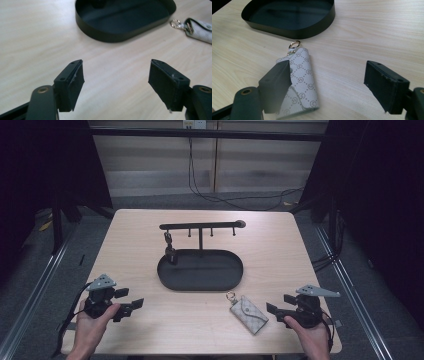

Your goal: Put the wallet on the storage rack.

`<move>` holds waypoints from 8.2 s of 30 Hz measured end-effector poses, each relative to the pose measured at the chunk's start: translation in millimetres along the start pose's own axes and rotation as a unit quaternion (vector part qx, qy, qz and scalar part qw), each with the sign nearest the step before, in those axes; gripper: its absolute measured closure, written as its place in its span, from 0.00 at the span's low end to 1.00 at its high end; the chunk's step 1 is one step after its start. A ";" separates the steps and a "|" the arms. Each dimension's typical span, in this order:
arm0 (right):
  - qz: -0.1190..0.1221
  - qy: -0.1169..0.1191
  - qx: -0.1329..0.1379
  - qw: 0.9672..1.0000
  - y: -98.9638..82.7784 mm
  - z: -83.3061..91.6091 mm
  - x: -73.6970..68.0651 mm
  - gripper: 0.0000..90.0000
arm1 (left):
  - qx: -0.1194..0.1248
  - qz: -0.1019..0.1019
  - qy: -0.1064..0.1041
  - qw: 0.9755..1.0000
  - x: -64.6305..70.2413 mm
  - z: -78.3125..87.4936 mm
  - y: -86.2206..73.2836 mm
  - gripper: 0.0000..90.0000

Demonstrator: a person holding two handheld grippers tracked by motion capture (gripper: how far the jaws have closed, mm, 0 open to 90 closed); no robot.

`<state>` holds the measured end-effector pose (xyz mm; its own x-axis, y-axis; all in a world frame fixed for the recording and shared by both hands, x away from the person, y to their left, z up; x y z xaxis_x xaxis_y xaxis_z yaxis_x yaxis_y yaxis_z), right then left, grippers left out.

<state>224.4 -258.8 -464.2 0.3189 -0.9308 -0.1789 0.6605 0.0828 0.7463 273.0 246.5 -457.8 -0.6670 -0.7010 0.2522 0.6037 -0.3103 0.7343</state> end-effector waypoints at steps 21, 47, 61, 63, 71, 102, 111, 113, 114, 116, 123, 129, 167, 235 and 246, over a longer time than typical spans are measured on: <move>0.044 0.058 -0.073 0.995 23.5 -16.8 -25.7 0.36 | 0.024 0.005 -0.029 0.999 -1.6 6.8 -28.6 0.23; 0.109 0.062 -0.236 0.964 44.9 -54.6 -51.4 0.29 | 0.032 0.001 -0.047 0.998 3.1 8.3 -26.3 0.23; 0.128 0.060 -0.290 0.946 45.6 -76.0 -54.4 0.28 | 0.031 -0.001 -0.048 0.998 1.5 8.8 -26.2 0.23; 0.129 0.060 -0.296 0.945 44.8 -78.1 -54.4 0.28 | 0.031 0.000 -0.049 0.998 1.4 8.8 -26.1 0.23; 0.138 0.051 -0.326 0.934 38.9 -87.8 -57.4 0.26 | 0.032 0.000 -0.048 0.998 1.1 8.8 -26.2 0.23; 0.177 0.018 -0.373 0.911 25.1 -101.9 -66.9 0.29 | 0.031 0.005 -0.045 0.998 -2.0 9.0 -26.6 0.23; 0.183 0.009 -0.379 0.907 24.9 -100.6 -69.8 0.34 | 0.040 0.005 -0.058 0.998 -2.5 10.5 -26.0 0.23; 0.179 0.007 -0.380 0.907 25.6 -99.8 -70.3 0.36 | 0.042 0.007 -0.060 0.997 -3.2 10.6 -26.0 0.23; 0.179 0.007 -0.381 0.907 26.0 -99.3 -70.1 0.36 | 0.042 0.006 -0.059 0.997 -3.3 10.9 -26.0 0.23; 0.175 0.005 -0.382 0.907 26.4 -98.3 -70.0 0.37 | 0.042 0.006 -0.059 0.997 -3.0 11.0 -26.0 0.23; 0.162 0.004 -0.383 0.909 29.6 -93.7 -65.9 0.38 | 0.038 0.006 -0.058 0.998 -3.3 10.1 -26.0 0.23; 0.155 0.011 -0.380 0.912 36.9 -87.5 -65.0 0.38 | 0.035 0.004 -0.058 0.998 -3.9 9.1 -26.1 0.23; 0.135 -0.006 -0.353 0.926 75.0 -59.0 -52.7 0.38 | 0.018 -0.008 -0.058 0.998 -6.6 5.6 -28.5 0.23; 0.009 0.019 -0.254 0.967 153.0 -109.2 -51.5 0.38 | 0.016 -0.018 -0.073 0.997 2.8 6.7 -26.5 0.21; -0.041 0.023 -0.230 0.972 148.1 -128.4 -41.4 0.38 | 0.008 -0.019 -0.072 0.997 2.9 4.7 -26.9 0.22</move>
<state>396.2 -162.3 -428.6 0.2750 -0.9251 -0.2619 0.9157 0.1690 0.3647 252.8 255.8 -473.8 -0.7456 -0.5890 0.3115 0.5710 -0.3239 0.7543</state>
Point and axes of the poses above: each handheld gripper's, and its own axes: z roughly backward along the jaws, y roughly out of its top, x roughly to its right, the point moved 3 cm from there along -z, roughly forward along the jaws, and after that the axes turned 5 degrees about -y, right-handed, at the moved point
